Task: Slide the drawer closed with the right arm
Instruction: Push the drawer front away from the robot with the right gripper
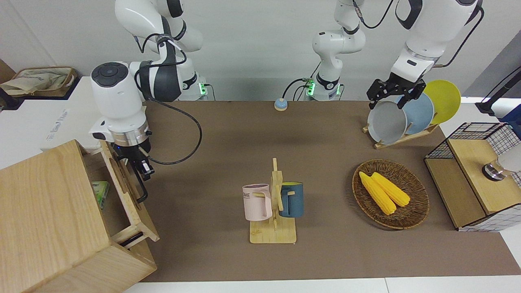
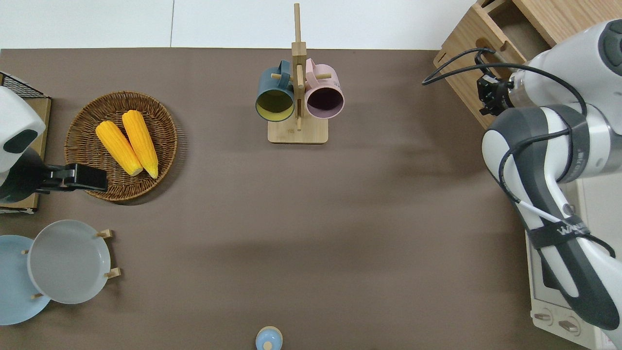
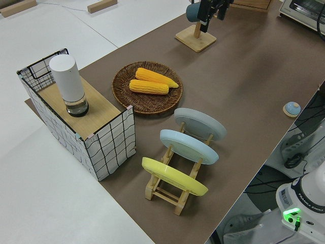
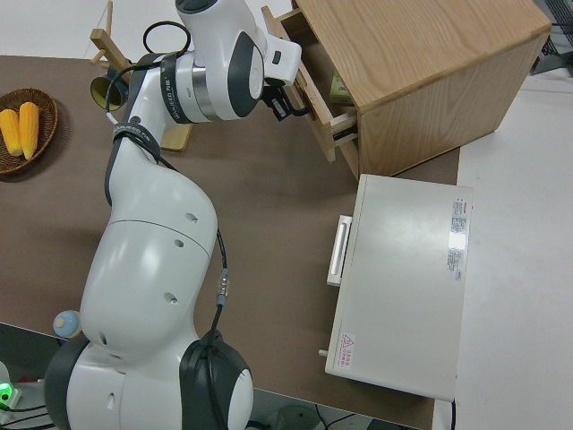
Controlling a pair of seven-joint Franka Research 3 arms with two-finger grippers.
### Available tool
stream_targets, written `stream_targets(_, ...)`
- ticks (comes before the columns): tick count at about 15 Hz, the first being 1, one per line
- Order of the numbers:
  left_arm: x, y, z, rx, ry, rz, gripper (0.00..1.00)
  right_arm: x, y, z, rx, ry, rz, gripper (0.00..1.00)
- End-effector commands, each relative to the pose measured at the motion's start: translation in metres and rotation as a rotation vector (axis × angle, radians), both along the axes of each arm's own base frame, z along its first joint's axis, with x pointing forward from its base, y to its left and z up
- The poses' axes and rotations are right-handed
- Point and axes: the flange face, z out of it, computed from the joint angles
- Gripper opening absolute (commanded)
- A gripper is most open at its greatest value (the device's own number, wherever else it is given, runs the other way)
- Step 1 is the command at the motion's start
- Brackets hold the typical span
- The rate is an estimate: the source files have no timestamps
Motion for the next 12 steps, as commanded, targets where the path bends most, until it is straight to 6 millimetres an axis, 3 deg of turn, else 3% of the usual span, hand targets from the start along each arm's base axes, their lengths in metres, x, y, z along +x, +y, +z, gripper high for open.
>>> stream_targets(1,-0.004,0.002,0.005,0.014,0.001,-0.002,1.00,0.014,-0.019,0.001,-0.015,-0.030,0.009,0.000)
stream_targets(5,-0.004,0.002,0.005,0.014,0.001,-0.002,1.00,0.021,-0.044,-0.006,-0.022,-0.060,0.016,0.000)
stream_targets(12,-0.004,0.002,0.005,0.014,0.001,-0.002,1.00,0.031,-0.062,-0.012,-0.015,-0.068,0.007,0.000)
